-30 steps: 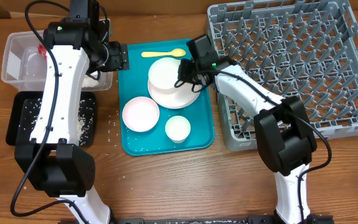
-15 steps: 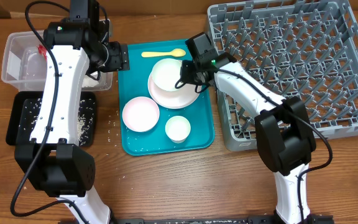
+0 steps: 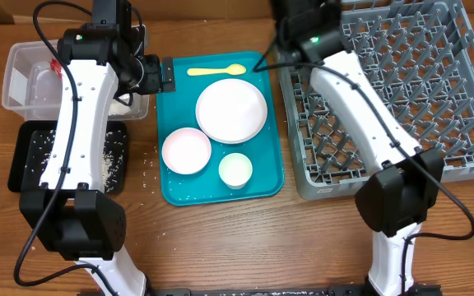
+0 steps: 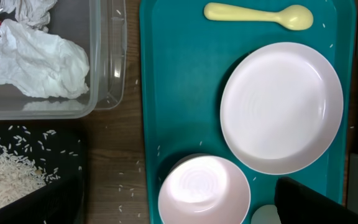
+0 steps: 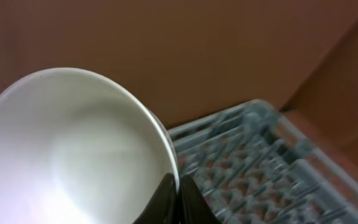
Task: Sort waste into correct bins and load items into the dishwasher
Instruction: 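Place the white cup into the grey dish rack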
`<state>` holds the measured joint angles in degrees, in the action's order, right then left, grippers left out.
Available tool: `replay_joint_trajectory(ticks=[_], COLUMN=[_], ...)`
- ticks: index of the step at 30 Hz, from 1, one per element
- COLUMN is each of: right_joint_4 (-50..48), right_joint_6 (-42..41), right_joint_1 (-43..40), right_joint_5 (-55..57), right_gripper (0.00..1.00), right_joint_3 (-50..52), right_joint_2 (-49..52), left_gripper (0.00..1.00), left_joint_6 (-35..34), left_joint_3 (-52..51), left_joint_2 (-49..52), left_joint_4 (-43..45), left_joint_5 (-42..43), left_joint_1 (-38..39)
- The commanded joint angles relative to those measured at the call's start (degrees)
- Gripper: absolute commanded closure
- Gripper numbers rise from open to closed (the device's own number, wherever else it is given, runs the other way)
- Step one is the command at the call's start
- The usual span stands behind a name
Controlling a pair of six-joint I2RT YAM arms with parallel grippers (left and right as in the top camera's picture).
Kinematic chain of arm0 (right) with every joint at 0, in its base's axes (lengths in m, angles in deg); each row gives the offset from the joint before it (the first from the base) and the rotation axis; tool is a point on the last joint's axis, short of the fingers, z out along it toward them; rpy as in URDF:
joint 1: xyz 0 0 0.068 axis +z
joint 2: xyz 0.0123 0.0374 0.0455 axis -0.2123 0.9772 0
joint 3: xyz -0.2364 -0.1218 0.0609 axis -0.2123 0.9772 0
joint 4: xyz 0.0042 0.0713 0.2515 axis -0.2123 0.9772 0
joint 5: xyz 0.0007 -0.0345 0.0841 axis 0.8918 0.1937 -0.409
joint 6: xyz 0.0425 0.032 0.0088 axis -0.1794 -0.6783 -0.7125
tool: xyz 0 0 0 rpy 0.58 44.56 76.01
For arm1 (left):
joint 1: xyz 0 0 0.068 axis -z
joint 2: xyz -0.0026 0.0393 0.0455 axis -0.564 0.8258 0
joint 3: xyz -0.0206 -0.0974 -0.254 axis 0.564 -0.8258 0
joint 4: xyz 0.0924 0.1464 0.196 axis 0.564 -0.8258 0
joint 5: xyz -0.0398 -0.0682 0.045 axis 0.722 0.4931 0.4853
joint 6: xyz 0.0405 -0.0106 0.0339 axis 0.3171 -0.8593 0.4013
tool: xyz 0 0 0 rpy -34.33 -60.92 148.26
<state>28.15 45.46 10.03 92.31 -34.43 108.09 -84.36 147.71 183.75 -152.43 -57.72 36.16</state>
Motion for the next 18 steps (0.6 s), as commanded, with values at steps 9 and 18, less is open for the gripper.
replay_joint_trajectory(ticks=[9,18], right_joint_4=[-14.7,-10.0], right_joint_6=[29.4,27.2], right_joint_1=[-2.4,-1.4], right_joint_5=[10.2,10.2], right_gripper=[0.96,0.96], right_joint_3=[2.3,2.3], right_joint_2=[11.2,13.3], left_gripper=[0.0,0.0], left_joint_6=[-0.3,-0.3], left_joint_3=[1.0,1.0], left_joint_2=[-0.2,-0.2], left_joint_4=[0.2,0.2], left_joint_5=[0.6,0.6], left_joint_1=[0.1,0.1])
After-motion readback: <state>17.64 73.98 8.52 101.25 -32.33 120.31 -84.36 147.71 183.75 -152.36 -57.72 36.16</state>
